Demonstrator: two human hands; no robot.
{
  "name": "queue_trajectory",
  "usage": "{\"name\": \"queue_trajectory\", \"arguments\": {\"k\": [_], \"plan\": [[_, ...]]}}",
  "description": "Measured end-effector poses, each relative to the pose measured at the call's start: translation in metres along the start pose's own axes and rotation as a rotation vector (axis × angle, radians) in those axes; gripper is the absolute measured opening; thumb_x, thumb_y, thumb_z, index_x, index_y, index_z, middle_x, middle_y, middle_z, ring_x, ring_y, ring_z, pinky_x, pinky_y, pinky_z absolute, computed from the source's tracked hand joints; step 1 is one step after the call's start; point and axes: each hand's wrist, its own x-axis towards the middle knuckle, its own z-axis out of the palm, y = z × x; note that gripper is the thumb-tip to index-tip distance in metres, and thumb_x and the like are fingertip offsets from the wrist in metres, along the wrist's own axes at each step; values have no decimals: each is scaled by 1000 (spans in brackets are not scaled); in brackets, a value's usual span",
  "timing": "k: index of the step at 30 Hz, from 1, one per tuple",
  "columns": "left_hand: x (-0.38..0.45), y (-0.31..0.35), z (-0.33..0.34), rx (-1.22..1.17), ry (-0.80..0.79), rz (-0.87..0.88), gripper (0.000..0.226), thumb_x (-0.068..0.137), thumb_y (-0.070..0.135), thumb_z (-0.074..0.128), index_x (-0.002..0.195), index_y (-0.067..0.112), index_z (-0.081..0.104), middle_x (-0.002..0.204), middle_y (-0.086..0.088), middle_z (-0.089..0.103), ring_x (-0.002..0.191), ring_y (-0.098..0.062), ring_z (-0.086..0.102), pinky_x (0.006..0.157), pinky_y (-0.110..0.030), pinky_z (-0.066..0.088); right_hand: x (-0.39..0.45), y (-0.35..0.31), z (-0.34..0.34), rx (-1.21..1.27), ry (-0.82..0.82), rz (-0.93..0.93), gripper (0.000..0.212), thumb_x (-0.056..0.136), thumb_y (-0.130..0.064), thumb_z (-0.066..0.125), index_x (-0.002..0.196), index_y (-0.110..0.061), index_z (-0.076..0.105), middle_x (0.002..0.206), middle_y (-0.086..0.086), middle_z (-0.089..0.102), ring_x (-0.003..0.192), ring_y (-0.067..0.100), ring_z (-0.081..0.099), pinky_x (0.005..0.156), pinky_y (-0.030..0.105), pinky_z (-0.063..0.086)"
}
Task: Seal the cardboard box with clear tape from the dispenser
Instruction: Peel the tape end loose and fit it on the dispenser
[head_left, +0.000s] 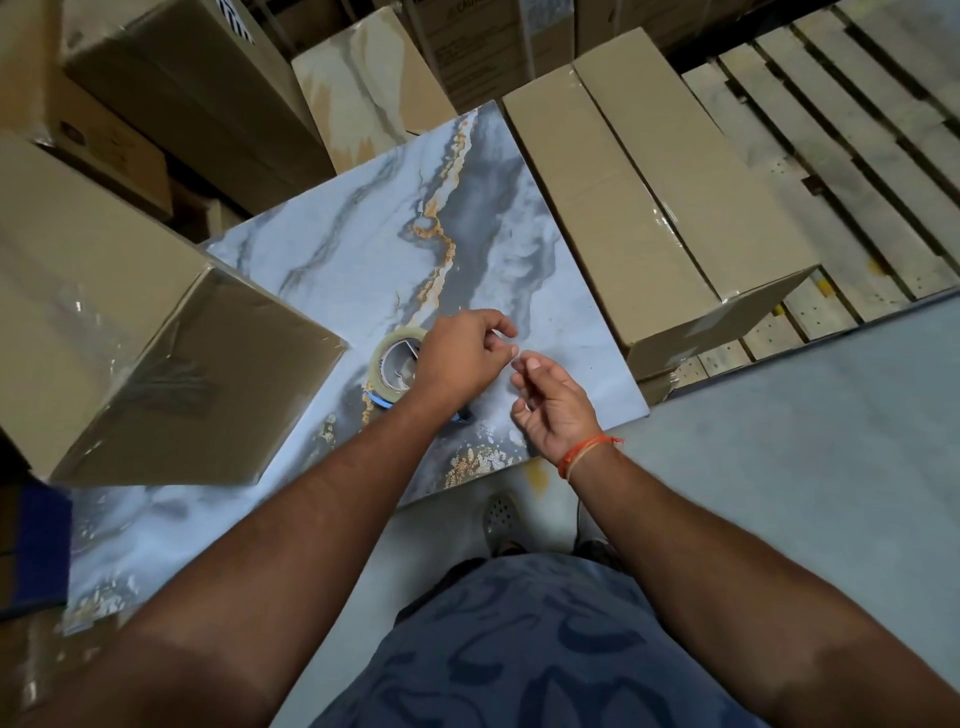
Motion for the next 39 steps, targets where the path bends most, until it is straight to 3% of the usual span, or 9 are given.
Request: {"name": "queue_trajectory", "arguments": {"k": [5, 11, 16, 26, 32, 36, 39], "plan": [[-3, 3, 1, -1, 38, -16, 15, 86, 27, 74, 99, 32, 69, 71, 12, 71, 74, -9, 70, 76, -36, 59, 3, -2, -1, 64, -20, 16, 9, 100, -13, 58, 104, -15, 66, 98, 1, 74, 77, 8, 68, 52, 19, 45], [-4, 5, 0, 39, 58, -33, 11, 86, 29, 69, 92, 37, 74, 72, 10, 73, 75, -11, 70, 74, -35, 59, 1, -2, -2, 51, 1, -26, 26, 95, -8, 65, 119, -19, 61, 88, 4, 76, 65, 9, 62, 48, 19, 40], [-4, 7, 0, 58, 8, -46, 16, 85, 29, 73, 100, 32, 80, 90, 9, 79, 86, -9, 73, 82, -34, 61, -2, -6, 0, 15, 33, -72, 28, 91, -3, 69, 113, -19, 61, 92, 8, 75, 64, 10, 60, 43, 19, 39], [-6, 11, -3, 223, -33, 17, 25, 88, 22, 77, 112, 29, 78, 101, 5, 79, 99, -17, 72, 91, -37, 58, -4, -8, 1, -56, 57, -82, 18, 88, 0, 69, 100, -13, 70, 90, 9, 75, 64, 11, 63, 44, 17, 38], [-4, 12, 2, 315, -67, 60, 29, 89, 22, 76, 117, 27, 76, 111, -2, 76, 104, -26, 70, 92, -39, 56, -3, -4, -6, -157, 41, -129, 23, 81, 7, 74, 98, -8, 76, 92, 9, 77, 74, 12, 67, 55, 18, 45], [-4, 10, 6, 384, -83, 102, 30, 87, 20, 77, 117, 25, 76, 111, -8, 73, 104, -32, 68, 90, -42, 56, -5, -4, -9, -227, 19, -176, 26, 80, 7, 75, 103, -5, 75, 91, 9, 77, 80, 13, 71, 71, 21, 56], [-5, 9, 8, 420, -87, 118, 26, 91, 19, 73, 117, 25, 76, 114, -10, 71, 104, -33, 67, 87, -40, 54, -5, -3, -12, -278, 6, -206, 27, 80, 6, 77, 104, -5, 76, 96, 13, 77, 89, 19, 72, 90, 33, 59]]}}
